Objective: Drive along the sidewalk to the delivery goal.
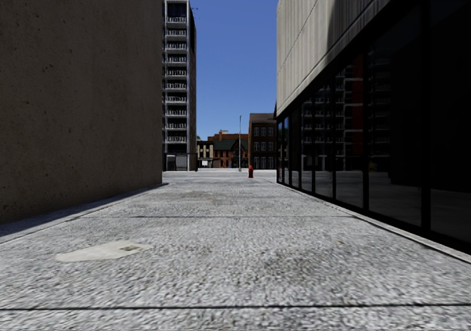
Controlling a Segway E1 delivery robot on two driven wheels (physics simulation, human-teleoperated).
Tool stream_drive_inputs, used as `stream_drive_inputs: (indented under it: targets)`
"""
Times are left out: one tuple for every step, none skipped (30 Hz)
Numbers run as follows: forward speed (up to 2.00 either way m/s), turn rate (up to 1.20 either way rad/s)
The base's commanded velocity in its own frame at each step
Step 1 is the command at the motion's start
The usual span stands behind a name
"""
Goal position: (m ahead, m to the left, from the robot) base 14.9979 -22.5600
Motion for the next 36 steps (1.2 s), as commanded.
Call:
stream_drive_inputs:
  targets:
    - [2.0,0.0]
    - [2.0,0.0]
    - [2.0,0.0]
    - [2.0,0.0]
    - [2.0,0.0]
    - [2.0,0.0]
    - [2.0,0.0]
    - [2.0,0.0]
    - [2.0,0.0]
    - [2.0,0.0]
    - [2.0,0.0]
    - [2.0,0.0]
    - [2.0,0.0]
    - [2.0,0.0]
    - [2.0,0.0]
    - [2.0,0.0]
    - [2.0,0.0]
    - [2.0,0.0]
    - [2.0,0.0]
    - [2.0,0.0]
    - [2.0,0.0]
    - [2.0,0.0]
    - [2.0,0.0]
    - [2.0,0.0]
    - [2.0,0.0]
    - [2.0,0.0]
    - [2.0,0.0]
    - [2.0,0.0]
    - [2.0,0.0]
    - [2.0,0.0]
    - [2.0,0.0]
    - [2.0,0.0]
    - [2.0,0.0]
    - [2.0,0.0]
    - [2.0,0.0]
    - [2.0,0.0]
